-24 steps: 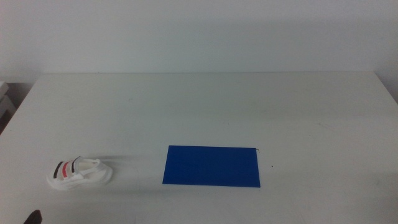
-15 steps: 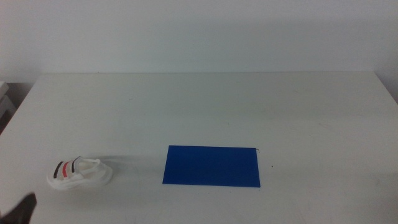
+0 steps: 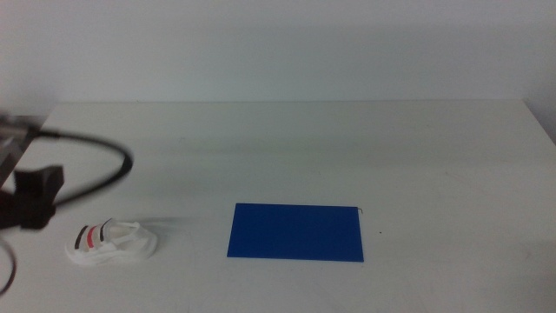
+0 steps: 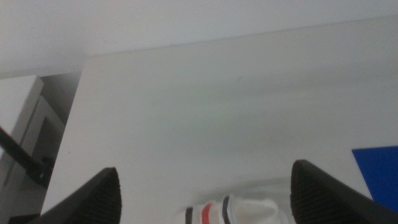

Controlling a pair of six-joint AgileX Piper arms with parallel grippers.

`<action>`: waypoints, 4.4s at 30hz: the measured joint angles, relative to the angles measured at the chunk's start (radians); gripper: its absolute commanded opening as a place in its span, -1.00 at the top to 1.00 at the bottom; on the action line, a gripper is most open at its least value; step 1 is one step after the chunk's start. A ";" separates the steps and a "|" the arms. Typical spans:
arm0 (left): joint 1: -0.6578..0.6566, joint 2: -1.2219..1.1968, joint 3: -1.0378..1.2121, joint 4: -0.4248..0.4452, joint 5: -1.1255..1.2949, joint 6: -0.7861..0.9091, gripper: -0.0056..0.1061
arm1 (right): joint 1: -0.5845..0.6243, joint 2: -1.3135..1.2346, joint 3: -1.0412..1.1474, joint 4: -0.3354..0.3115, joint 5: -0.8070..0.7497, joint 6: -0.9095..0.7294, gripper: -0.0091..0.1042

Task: Use one arm to grab the shoe from the table and place it on the mat.

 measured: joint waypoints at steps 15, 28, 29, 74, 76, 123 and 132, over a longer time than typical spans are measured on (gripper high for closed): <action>0.000 0.316 -0.151 0.004 -0.010 -0.001 -0.78 | 0.000 0.000 0.000 0.000 0.000 0.000 -0.30; 0.000 0.345 -0.370 -0.048 0.336 -0.054 -0.78 | 0.000 0.000 0.000 0.000 0.000 0.000 -0.30; 0.000 0.361 -0.411 -0.048 0.377 -0.069 -0.78 | 0.000 0.000 0.000 0.000 0.000 0.000 -0.30; 0.000 0.963 -0.882 -0.011 0.939 -1.547 -0.78 | 0.000 0.000 0.000 0.000 0.000 0.000 -0.30; 0.000 0.987 -0.882 -0.011 0.937 -1.547 -0.78 | 0.000 0.000 0.000 0.000 0.000 0.000 -0.30; 0.000 1.175 -0.790 -0.090 0.911 -1.596 -0.50 | 0.000 0.000 0.000 0.000 0.000 0.000 -0.30; 0.000 1.199 -0.790 -0.066 0.907 -1.596 0.10 | 0.000 0.000 0.000 0.000 0.000 0.000 -0.30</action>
